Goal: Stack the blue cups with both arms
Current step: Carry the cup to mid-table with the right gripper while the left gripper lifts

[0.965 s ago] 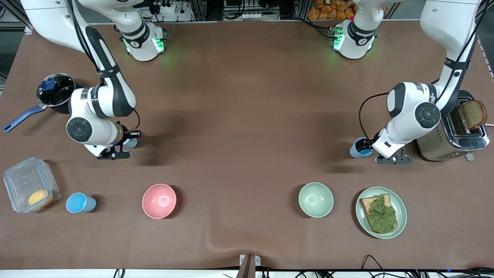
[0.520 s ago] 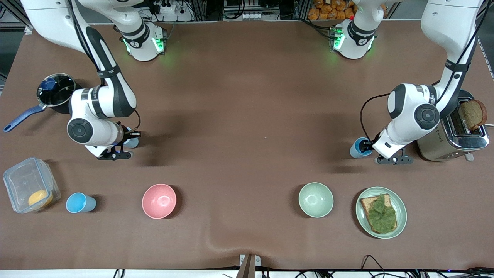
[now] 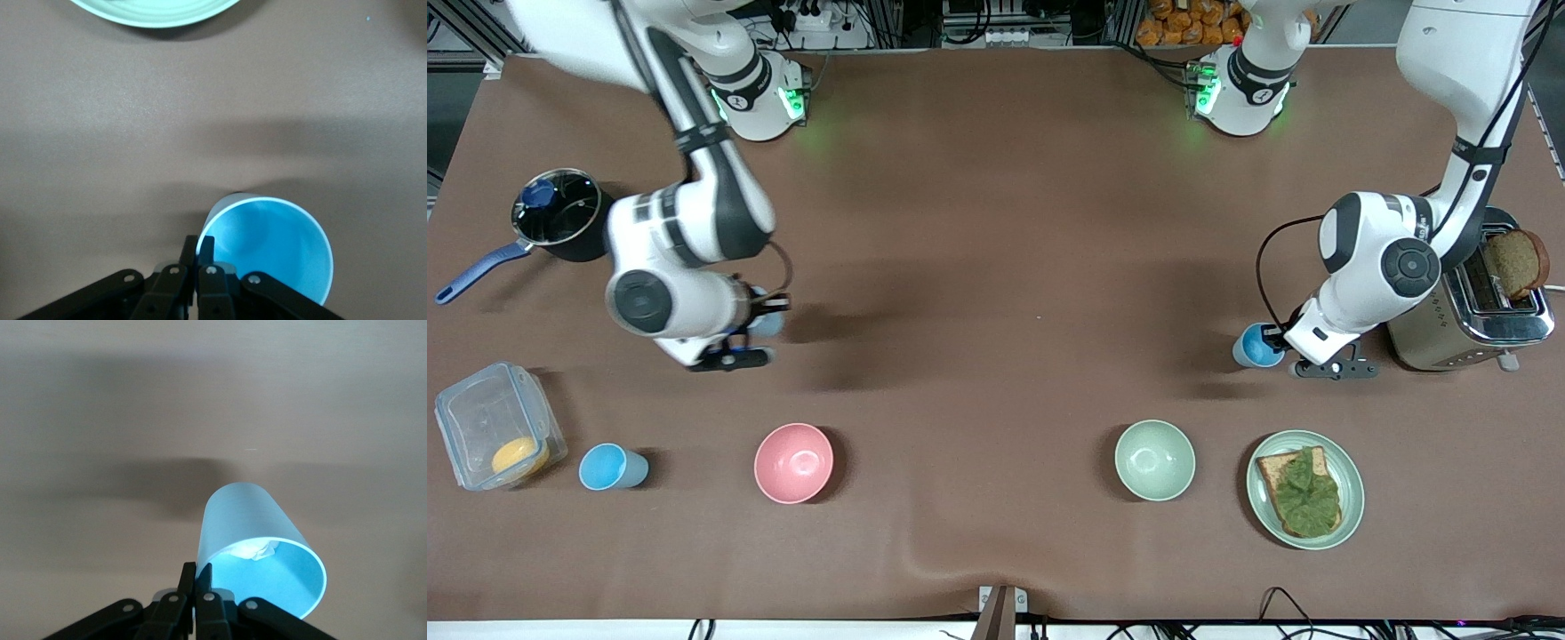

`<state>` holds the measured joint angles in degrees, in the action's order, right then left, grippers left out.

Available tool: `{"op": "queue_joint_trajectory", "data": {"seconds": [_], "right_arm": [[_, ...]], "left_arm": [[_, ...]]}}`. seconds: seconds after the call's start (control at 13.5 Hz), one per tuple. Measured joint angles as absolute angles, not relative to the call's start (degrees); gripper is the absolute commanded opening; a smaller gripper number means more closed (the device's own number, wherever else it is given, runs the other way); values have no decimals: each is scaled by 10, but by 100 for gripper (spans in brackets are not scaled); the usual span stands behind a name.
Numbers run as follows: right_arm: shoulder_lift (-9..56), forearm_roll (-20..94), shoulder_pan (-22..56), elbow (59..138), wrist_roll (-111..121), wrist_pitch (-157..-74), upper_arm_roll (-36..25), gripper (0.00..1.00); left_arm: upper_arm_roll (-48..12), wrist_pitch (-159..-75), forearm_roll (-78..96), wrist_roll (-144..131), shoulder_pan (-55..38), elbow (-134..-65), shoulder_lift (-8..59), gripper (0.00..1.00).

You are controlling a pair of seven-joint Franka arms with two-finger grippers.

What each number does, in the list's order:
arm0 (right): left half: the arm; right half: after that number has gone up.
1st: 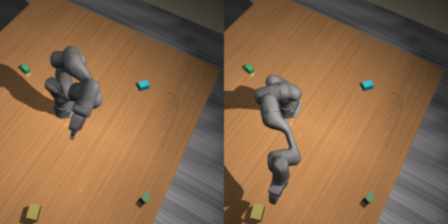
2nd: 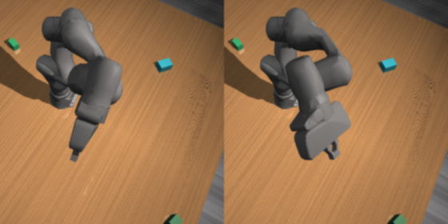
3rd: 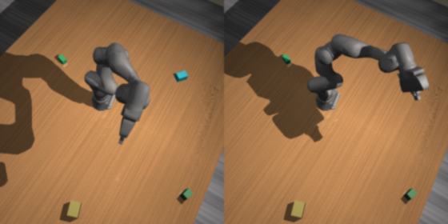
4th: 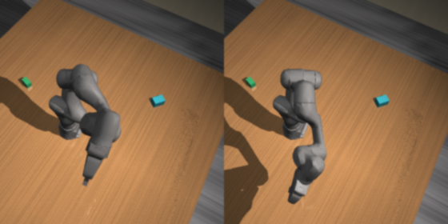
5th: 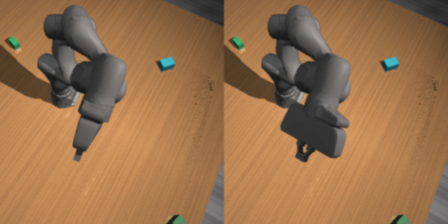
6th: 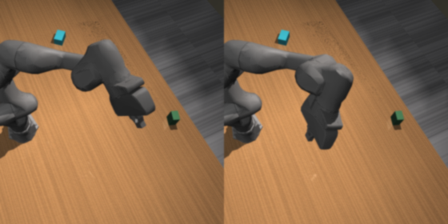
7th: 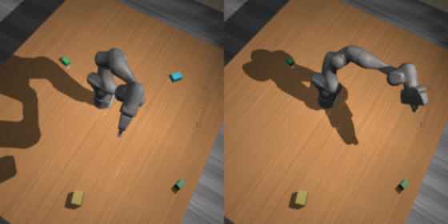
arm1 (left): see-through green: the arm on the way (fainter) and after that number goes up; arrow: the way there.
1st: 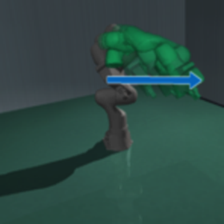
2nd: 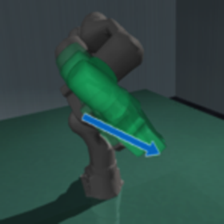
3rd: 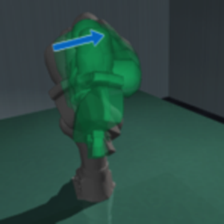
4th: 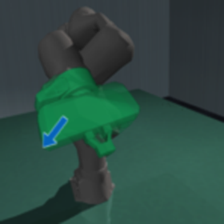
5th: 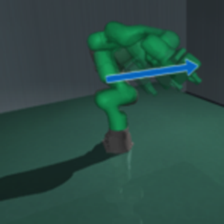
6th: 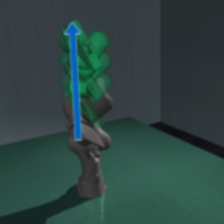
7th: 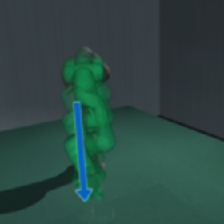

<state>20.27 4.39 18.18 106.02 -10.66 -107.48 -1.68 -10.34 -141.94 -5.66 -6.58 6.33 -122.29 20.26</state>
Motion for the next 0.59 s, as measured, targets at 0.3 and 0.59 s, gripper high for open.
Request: {"op": "queue_joint_trajectory", "data": {"seconds": [0.3,0.59], "right_arm": [[219,78,281,1015,-198,-1078,-14,0],[267,112,335,954,-201,-1088,-14,0]], "left_arm": [[-103,-1424,-57,-66,64,-1219,200,0],[-107,-1424,-57,-66,63,-1206,169,0]]}}
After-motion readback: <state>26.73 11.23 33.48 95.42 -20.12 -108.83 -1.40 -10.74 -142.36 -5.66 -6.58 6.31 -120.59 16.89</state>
